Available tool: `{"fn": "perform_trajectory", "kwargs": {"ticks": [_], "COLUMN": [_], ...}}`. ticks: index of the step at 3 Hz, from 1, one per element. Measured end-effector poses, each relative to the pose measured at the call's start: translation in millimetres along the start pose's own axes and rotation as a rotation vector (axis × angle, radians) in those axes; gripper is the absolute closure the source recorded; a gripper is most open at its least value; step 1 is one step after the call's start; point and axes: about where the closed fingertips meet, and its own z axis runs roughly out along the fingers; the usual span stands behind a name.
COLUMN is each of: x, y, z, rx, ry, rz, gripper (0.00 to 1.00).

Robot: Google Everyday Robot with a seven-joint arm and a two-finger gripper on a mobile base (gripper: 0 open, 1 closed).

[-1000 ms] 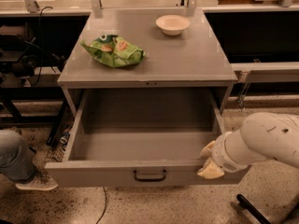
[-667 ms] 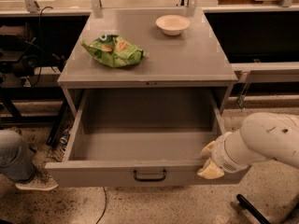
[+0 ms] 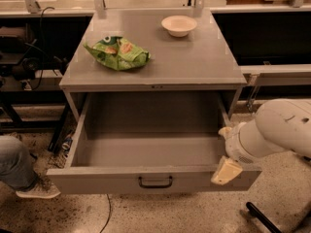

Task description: Open top drawer

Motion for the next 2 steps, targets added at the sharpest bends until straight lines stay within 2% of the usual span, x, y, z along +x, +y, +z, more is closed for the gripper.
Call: {"fn": "perform_trajectory", "kwargs": {"ticks": [1,2], "x": [-2.4,2.0], "y": [-17.8,-38.5], "z": [-30.0,-78.9], "rx": [0.052,0.128], "ry": [0.014,0.058], "rz": [-0.035,-0.057], "gripper": [0.0,0.0]}}
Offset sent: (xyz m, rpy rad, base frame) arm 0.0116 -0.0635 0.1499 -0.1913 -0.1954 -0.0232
